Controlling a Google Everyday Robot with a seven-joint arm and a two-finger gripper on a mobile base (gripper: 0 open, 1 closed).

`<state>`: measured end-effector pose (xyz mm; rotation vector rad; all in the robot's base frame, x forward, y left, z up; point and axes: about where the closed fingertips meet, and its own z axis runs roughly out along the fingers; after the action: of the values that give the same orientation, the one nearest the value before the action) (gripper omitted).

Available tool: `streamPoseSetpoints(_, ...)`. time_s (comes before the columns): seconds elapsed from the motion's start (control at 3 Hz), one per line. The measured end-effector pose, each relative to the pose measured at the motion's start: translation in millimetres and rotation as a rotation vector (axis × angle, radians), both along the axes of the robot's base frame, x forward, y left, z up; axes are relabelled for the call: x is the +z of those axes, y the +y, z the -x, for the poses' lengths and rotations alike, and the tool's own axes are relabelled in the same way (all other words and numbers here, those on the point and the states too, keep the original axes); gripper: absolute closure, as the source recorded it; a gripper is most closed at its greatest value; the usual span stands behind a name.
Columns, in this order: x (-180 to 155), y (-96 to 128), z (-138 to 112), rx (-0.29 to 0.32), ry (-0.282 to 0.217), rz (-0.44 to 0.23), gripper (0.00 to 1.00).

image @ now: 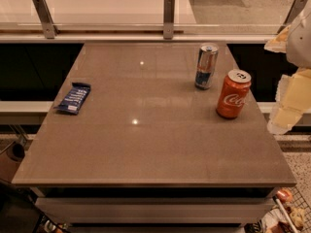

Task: Move coke can near rxbar blueberry

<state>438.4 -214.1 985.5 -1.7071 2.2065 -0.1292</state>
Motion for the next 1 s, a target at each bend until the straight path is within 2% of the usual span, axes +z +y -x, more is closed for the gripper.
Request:
streamPoseSetpoints(0.33,0.1,0.0,0.0,0.000,0.000,0.000,0.00)
streamPoseSetpoints(0.67,-4.7,-10.1,-8.4,-0.035,-0.026,-0.079,0.00)
streamPoseSetpoints(1.0,-23.0,-25.2,-22.2,-0.099,-0.061,-0.220,0.00)
